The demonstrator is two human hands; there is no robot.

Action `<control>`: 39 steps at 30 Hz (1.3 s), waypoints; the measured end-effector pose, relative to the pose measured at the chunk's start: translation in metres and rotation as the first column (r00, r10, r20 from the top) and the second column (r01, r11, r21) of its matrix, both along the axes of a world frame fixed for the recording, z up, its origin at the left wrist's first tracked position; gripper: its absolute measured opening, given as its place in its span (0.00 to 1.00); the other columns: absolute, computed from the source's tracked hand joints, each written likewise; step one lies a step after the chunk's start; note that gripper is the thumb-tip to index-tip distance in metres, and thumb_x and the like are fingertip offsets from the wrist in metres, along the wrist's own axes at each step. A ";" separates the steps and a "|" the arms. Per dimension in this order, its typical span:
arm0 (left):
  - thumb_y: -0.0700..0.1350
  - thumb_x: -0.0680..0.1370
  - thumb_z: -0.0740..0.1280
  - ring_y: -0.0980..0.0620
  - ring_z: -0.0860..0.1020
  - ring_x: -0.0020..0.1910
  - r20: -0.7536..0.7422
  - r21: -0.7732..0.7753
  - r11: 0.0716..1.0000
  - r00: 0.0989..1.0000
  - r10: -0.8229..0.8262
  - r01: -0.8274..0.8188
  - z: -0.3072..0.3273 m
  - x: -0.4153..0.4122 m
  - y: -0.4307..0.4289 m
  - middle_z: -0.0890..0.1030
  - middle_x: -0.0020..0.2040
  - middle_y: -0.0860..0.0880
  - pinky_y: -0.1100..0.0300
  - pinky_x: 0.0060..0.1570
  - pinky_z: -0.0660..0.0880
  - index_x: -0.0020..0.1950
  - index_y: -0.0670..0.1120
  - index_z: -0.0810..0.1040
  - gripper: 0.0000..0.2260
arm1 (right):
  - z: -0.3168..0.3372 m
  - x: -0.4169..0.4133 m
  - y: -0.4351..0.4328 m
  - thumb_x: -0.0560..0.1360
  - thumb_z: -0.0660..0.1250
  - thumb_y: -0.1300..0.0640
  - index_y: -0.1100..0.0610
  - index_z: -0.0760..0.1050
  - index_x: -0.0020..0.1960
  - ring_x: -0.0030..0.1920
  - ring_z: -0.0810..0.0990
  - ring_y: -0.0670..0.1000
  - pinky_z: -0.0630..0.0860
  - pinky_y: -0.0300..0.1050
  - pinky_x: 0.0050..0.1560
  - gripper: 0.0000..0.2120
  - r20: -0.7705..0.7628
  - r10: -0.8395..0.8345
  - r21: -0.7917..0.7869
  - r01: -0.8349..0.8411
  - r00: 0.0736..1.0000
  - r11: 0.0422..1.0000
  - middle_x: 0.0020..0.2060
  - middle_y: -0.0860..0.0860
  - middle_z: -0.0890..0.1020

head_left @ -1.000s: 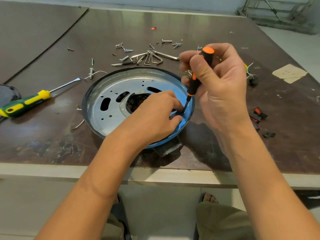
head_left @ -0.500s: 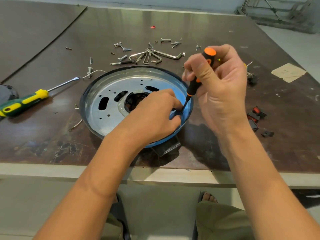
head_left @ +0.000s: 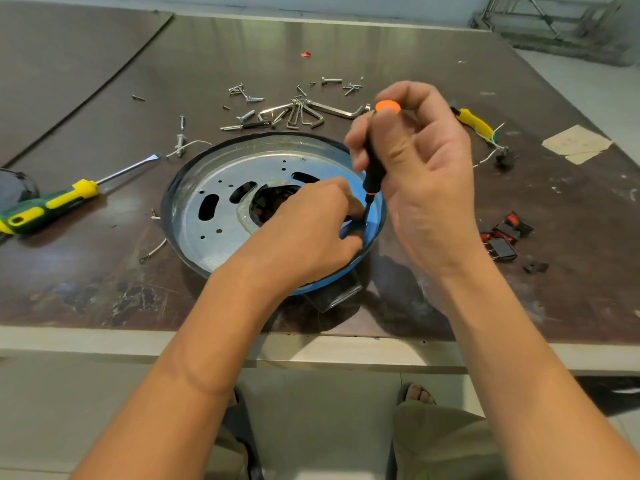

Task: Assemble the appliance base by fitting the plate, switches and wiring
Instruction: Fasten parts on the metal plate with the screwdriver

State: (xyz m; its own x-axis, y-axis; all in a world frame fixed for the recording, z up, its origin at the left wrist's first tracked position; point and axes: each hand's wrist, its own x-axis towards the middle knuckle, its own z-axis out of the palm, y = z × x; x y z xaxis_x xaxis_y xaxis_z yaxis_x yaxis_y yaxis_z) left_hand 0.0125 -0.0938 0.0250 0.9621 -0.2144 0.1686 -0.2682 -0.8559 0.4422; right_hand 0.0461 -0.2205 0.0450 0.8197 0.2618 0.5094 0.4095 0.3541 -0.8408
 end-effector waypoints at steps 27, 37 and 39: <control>0.47 0.79 0.67 0.51 0.73 0.48 -0.003 0.020 1.000 1.000 0.006 -0.006 -0.001 0.002 0.001 0.74 0.52 0.53 0.55 0.48 0.73 0.59 0.48 0.83 0.11 | -0.004 0.001 -0.003 0.85 0.55 0.59 0.63 0.71 0.63 0.45 0.77 0.53 0.75 0.46 0.47 0.12 -0.015 0.016 0.041 -0.015 1.000 0.999 0.46 0.58 0.80; 0.48 0.79 0.67 0.52 0.74 0.49 0.018 0.013 1.000 1.000 -0.007 0.007 -0.004 0.002 0.002 0.76 0.53 0.52 0.54 0.49 0.74 0.60 0.51 0.82 0.11 | 0.000 0.005 -0.007 0.81 0.63 0.63 0.59 0.69 0.53 0.40 0.78 0.51 0.75 0.44 0.43 0.03 -0.067 -0.035 0.113 0.043 0.997 0.993 0.41 0.57 0.79; 0.48 0.79 0.67 0.53 0.74 0.49 0.018 0.010 1.000 1.000 -0.006 0.005 -0.004 0.002 0.002 0.76 0.53 0.52 0.54 0.50 0.74 0.60 0.51 0.82 0.11 | 0.000 0.008 -0.012 0.84 0.55 0.59 0.62 0.71 0.58 0.44 0.76 0.51 0.73 0.43 0.45 0.09 -0.134 0.021 0.163 0.001 0.991 0.987 0.42 0.55 0.79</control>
State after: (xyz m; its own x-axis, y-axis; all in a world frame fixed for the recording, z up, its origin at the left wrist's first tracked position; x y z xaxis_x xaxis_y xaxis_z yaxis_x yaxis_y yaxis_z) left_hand 0.0144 -0.0922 0.0211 0.9578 -0.2214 0.1835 -0.2806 -0.8588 0.4286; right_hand 0.0543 -0.2321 0.0448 0.8815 0.1933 0.4307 0.2918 0.4941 -0.8190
